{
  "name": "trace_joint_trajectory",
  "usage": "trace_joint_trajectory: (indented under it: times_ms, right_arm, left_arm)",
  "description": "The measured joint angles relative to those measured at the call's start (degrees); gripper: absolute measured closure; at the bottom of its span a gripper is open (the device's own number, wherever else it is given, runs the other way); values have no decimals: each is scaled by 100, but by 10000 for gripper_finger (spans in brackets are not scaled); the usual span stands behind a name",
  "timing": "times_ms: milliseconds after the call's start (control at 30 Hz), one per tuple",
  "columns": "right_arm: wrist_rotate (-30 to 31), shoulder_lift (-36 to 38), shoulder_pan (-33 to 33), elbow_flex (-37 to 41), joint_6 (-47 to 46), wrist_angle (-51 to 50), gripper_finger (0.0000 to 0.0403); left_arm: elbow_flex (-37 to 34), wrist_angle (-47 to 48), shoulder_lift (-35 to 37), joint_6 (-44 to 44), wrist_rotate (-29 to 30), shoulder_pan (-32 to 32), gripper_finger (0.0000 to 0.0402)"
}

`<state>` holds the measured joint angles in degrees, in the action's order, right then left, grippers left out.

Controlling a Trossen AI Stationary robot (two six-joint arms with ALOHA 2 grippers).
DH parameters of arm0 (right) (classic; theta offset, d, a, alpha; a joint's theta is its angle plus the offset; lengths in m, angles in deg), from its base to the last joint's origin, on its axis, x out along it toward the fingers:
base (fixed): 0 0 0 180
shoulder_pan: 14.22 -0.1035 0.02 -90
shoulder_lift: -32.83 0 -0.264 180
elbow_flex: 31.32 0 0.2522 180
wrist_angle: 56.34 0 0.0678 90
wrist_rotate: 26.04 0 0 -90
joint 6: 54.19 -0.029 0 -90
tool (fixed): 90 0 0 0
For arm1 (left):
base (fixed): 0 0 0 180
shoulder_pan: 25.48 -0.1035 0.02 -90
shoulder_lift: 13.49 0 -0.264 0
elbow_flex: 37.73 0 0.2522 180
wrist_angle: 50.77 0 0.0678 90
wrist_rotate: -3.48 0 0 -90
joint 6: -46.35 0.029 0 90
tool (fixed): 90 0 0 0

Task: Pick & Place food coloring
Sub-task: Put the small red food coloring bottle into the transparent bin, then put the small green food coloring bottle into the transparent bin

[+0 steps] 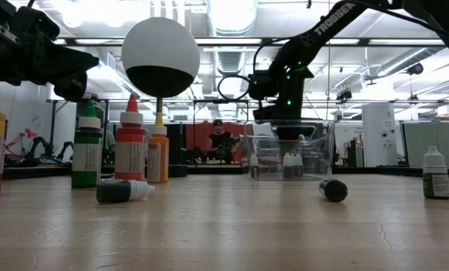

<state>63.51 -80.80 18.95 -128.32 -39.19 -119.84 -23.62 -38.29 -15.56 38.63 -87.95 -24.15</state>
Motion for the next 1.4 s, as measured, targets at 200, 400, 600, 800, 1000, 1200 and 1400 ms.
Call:
trace_joint_trajectory:
  times_ms: [200,400,600,800,1000,1200,1400]
  right_arm:
    - [22,-67,0,2,-2,44,344]
    - [-30,-21,2,2,-39,38,319]
    - [-33,-11,3,13,-133,16,285]
    - [-22,7,2,14,-208,-118,266]
    - [5,266,-9,17,-296,-284,248]
    - [50,785,-99,17,-306,-310,217]
    - [61,1373,-362,17,-308,-710,174]
  left_arm:
    - [0,0,0,0,0,1,401]
    - [0,0,0,0,0,1,401]
    - [1,0,0,0,0,-1,401]
    - [-1,0,0,0,0,0,401]
    - [-1,0,0,1,0,-1,401]
    - [1,0,0,-1,0,-1,401]
    - [0,0,0,-1,0,-1,401]
